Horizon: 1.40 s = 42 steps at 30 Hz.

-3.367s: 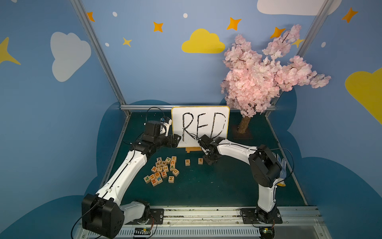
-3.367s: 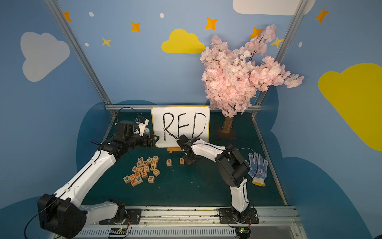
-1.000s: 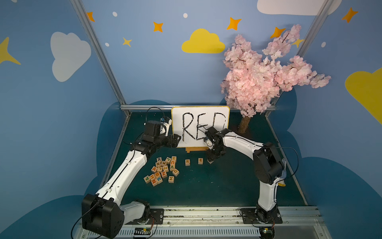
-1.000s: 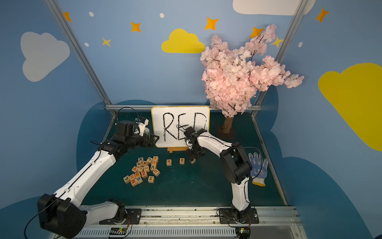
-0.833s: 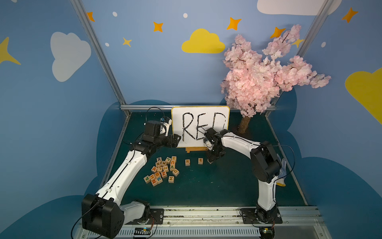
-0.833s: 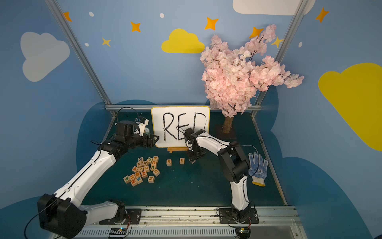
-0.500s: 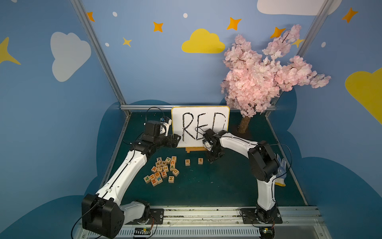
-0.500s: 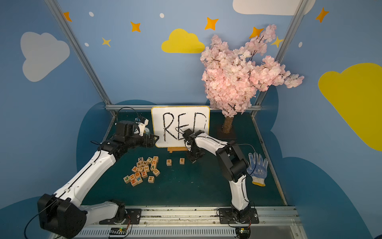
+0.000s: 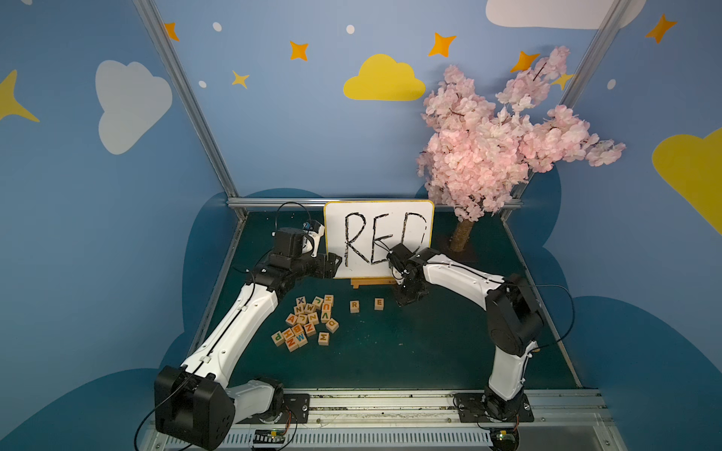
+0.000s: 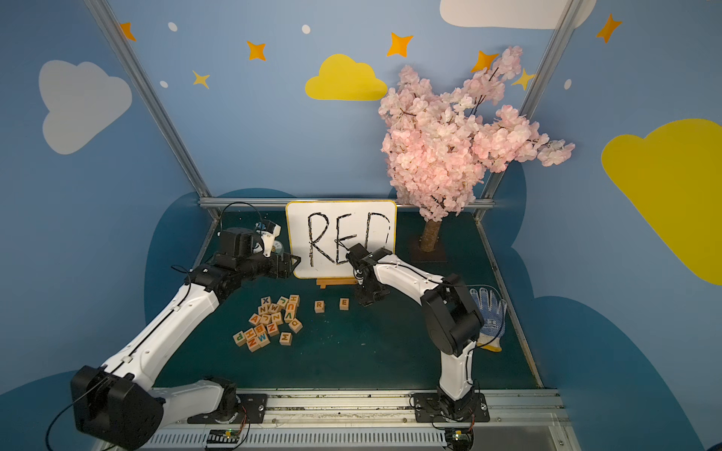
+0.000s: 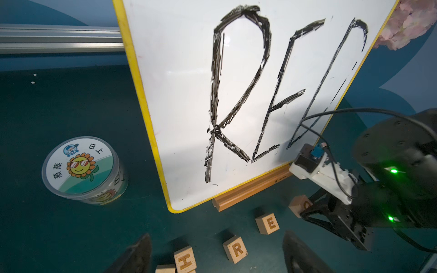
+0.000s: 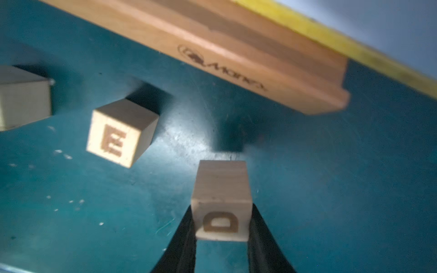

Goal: Assemble the uppercase word "red" with letter blocks
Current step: Pick up the letter block from the center of the board, then place the letter block at the center of the board.

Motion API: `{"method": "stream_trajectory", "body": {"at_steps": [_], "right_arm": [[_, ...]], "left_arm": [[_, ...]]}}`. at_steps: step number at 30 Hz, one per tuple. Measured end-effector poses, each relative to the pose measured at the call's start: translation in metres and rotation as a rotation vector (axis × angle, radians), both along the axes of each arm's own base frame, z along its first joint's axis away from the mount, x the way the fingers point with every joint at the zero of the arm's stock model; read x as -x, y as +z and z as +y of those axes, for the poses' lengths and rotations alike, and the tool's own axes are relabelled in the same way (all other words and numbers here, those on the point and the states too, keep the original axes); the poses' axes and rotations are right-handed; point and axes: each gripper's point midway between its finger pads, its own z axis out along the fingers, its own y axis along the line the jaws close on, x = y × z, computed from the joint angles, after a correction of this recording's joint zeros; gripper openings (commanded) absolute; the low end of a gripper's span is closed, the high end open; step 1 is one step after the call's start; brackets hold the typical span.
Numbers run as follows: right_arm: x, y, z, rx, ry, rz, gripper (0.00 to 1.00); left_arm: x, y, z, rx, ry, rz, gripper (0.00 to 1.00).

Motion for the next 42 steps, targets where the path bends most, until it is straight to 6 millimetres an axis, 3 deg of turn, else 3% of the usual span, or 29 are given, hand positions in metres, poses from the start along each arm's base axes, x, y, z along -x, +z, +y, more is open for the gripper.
{"method": "stream_trajectory", "body": {"at_steps": [5, 18, 23, 28, 32, 37, 42], "right_arm": [[0.002, 0.009, -0.002, -0.048, -0.149, -0.03, 0.23], [0.011, -0.035, -0.009, 0.047, -0.374, 0.069, 0.34], [0.01, -0.036, -0.006, 0.044, -0.398, 0.076, 0.36], [0.009, -0.035, -0.005, 0.036, -0.412, 0.078, 0.51], [0.01, -0.034, -0.003, 0.026, -0.396, 0.092, 0.52], [0.01, -0.025, 0.002, 0.013, -0.249, 0.09, 0.5], [0.012, 0.004, -0.007, 0.03, -0.03, 0.028, 0.49]], "left_arm": [[0.0, 0.0, 0.0, 0.0, 0.0, 0.0, 0.86], [0.0, 0.0, 0.0, 0.0, 0.0, 0.0, 0.86], [0.0, 0.0, 0.0, 0.0, 0.0, 0.0, 0.86], [0.0, 0.0, 0.0, 0.0, 0.0, 0.0, 0.86], [0.0, 0.0, 0.0, 0.0, 0.0, 0.0, 0.86], [0.0, 0.0, 0.0, 0.0, 0.0, 0.0, 0.86], [0.0, 0.0, 0.0, 0.0, 0.0, -0.001, 0.86]]}}
